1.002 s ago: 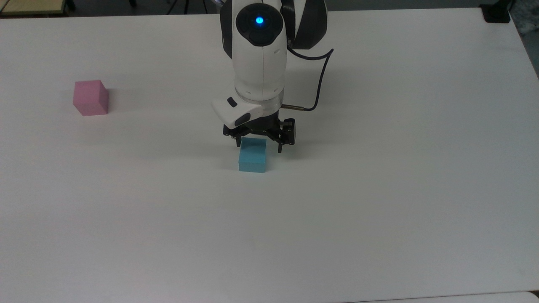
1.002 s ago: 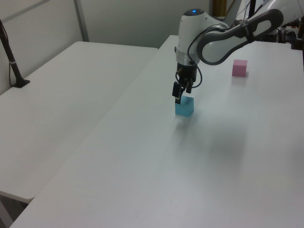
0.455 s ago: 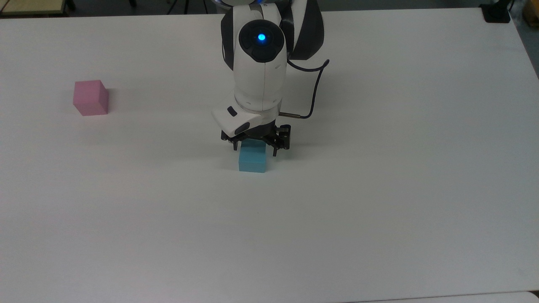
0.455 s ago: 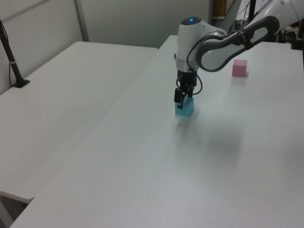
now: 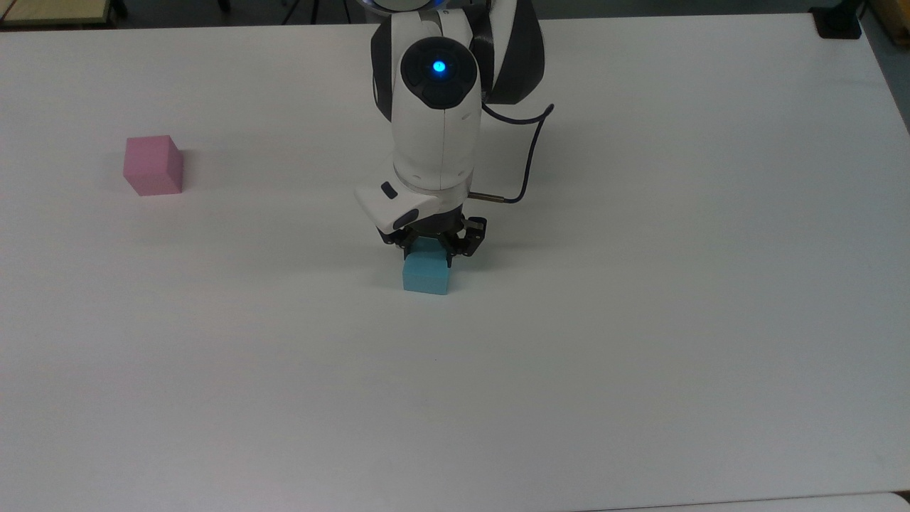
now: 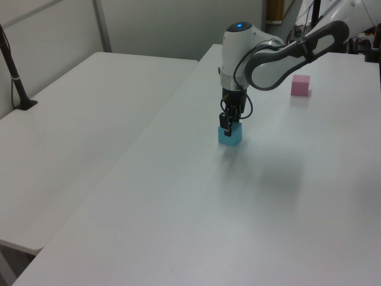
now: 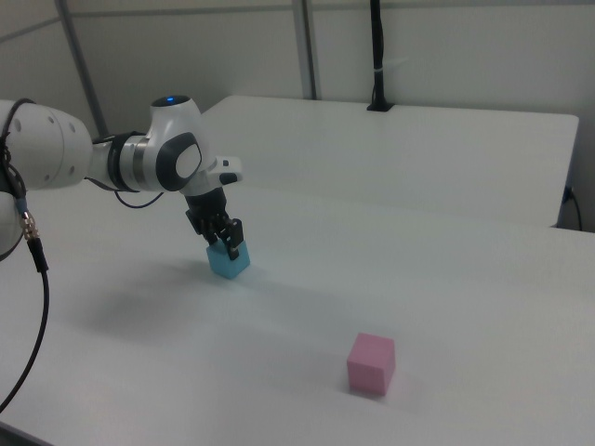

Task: Put blue cube on pink cube
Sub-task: 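Close the gripper on the light-blue cube, then lift the light-blue cube and carry it over the pink cube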

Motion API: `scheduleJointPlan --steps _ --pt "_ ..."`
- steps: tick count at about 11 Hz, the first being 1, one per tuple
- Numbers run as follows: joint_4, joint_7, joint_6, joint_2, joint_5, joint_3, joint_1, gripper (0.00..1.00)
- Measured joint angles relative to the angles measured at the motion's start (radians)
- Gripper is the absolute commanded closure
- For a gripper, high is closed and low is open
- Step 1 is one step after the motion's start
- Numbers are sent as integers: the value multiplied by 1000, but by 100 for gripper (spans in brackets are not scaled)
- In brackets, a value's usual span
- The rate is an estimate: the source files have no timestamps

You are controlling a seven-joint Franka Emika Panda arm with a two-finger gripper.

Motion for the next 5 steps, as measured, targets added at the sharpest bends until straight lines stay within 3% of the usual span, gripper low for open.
scheduleJointPlan --steps 2,5 --pt "11 1 -29 -42 0 -2 -20 62" --pt "15 -21 -223 -211 0 -3 -87 63"
